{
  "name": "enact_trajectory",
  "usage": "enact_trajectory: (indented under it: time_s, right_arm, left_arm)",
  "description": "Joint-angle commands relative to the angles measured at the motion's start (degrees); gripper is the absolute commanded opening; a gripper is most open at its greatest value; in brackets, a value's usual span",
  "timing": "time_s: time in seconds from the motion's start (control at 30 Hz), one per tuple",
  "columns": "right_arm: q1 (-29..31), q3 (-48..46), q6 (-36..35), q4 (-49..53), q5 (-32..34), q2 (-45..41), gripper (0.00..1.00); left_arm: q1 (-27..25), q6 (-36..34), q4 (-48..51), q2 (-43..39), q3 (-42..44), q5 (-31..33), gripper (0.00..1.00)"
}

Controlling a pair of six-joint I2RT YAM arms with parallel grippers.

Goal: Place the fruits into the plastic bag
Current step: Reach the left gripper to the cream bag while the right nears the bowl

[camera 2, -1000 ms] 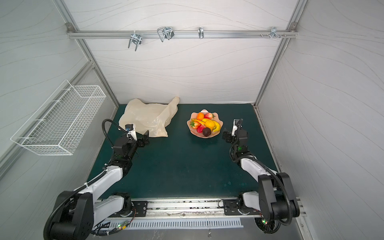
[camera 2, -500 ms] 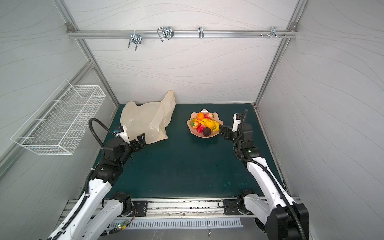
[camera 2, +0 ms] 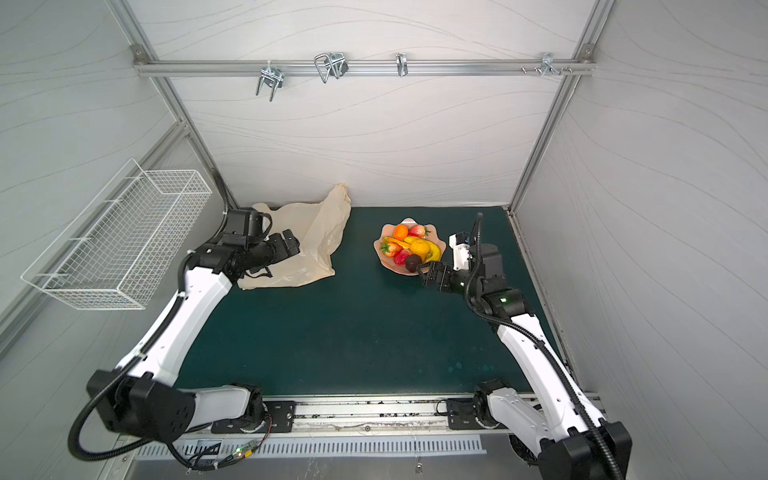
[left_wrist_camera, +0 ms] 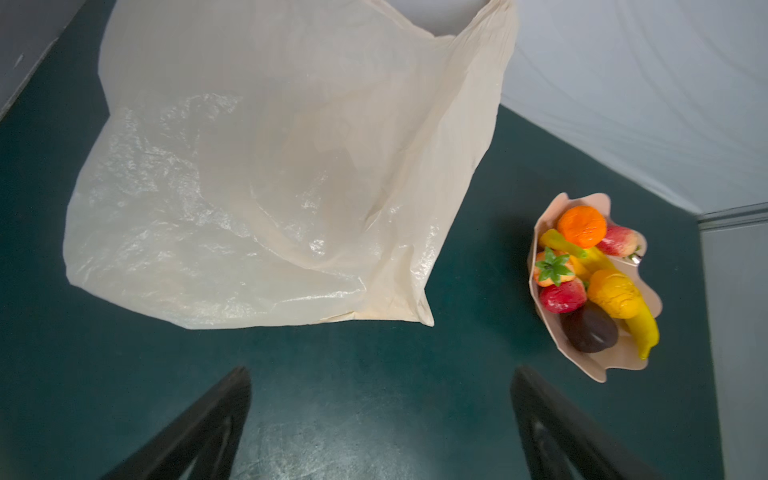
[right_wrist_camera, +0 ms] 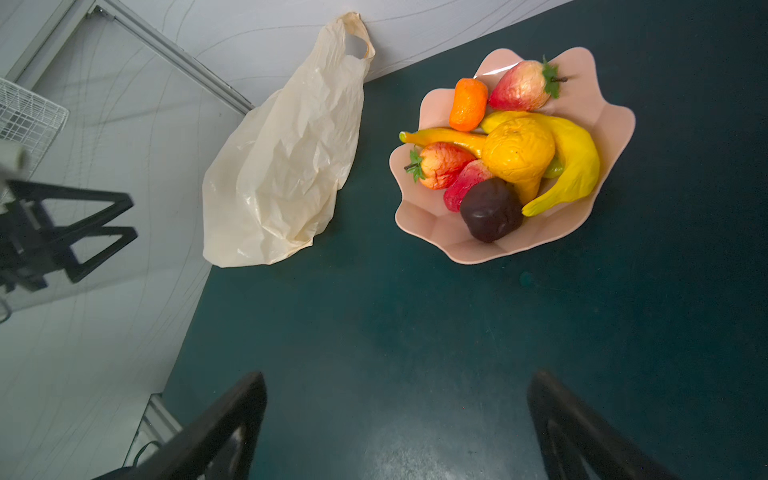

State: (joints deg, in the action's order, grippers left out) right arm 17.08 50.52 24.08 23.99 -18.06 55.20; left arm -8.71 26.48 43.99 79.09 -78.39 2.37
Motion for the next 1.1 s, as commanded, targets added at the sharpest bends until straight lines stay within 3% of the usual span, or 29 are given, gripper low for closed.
enact_trajectory:
  time_s: [0.0,0.4,0.53,0.63,0.8,0.9,1.07]
  right_arm:
    - [0.43,1.42,1.02,3.26,-2.53,-1.09,0.99]
    - [0.55,2.5,1.75,4.75,-4.39,0.77,0.99]
    - [0.58,2.83,2.26,4.68,-4.48,1.65,0.99]
    - [0.53,2.94,2.56,4.39,-4.48,1.92,0.99]
    - [0.56,3.64,2.32,3.86,-3.34,2.75,0.99]
    - [0.56,4.64,1.96,3.62,-2.85,4.08,0.99]
    - [0.58,5.89,2.38,2.86,-1.89,7.11,0.99]
  left_arm:
    - [-1.05,-5.63,3.05,6.88,-8.07,2.93,0.98]
    - [-7.05,-16.93,11.48,39.73,-38.55,15.73,0.98]
    - [-7.55,-18.77,13.31,46.14,-42.82,19.33,0.96]
    - [-7.93,-20.12,11.69,46.75,-40.08,17.19,0.82]
    - [-9.87,-23.78,4.6,42.28,-27.95,14.89,0.61]
    - [-10.74,-25.96,1.21,36.99,-19.57,13.17,0.49]
    - [-13.35,-29.9,-3.49,26.21,-6.43,12.33,0.37]
